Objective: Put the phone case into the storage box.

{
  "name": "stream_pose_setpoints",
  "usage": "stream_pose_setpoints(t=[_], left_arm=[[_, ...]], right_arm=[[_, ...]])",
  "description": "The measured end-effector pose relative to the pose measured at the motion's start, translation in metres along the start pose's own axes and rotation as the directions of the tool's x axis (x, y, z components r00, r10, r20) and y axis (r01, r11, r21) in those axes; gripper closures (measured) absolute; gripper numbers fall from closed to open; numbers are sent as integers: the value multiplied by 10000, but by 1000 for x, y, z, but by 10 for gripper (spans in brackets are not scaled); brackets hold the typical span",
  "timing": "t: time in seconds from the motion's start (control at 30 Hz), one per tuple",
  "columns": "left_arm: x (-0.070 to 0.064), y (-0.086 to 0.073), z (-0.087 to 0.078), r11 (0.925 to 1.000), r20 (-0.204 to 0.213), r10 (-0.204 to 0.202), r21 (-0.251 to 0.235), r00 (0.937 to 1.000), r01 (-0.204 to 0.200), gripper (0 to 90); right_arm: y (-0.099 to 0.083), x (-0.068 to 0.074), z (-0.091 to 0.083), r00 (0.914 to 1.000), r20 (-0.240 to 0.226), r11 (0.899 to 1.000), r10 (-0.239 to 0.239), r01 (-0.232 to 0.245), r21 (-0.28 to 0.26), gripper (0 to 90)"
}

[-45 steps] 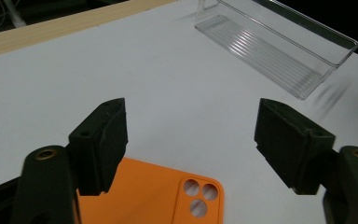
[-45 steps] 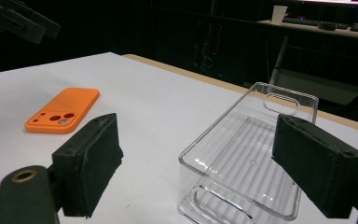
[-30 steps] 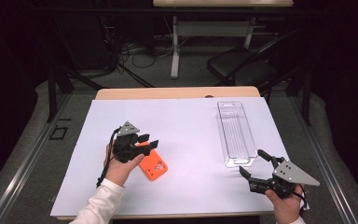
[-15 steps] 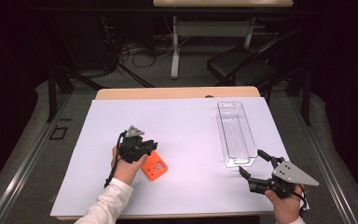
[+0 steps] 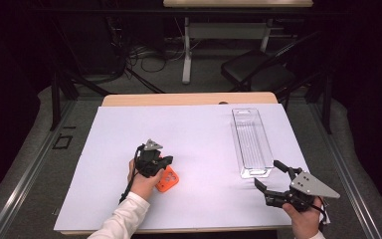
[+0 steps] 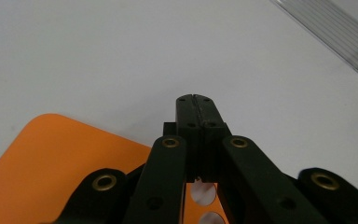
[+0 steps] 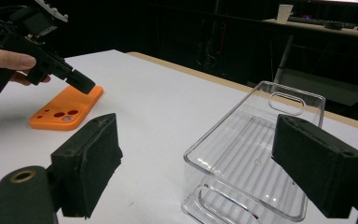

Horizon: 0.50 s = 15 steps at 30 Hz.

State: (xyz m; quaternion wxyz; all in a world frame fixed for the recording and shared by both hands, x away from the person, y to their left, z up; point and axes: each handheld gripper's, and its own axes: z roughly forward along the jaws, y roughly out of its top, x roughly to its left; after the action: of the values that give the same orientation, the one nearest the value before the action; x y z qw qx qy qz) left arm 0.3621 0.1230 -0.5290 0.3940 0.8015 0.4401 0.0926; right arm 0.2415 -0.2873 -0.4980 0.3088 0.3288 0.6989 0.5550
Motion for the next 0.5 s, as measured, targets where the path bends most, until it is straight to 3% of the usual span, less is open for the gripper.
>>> stream_pose_setpoints(t=[0.5], left_arm=[[-4,-7,19,9990,203,34,439,9998,-43,900]], right_arm=[[0,-1,0,9999,-28,9999,104,-105,-50,142]])
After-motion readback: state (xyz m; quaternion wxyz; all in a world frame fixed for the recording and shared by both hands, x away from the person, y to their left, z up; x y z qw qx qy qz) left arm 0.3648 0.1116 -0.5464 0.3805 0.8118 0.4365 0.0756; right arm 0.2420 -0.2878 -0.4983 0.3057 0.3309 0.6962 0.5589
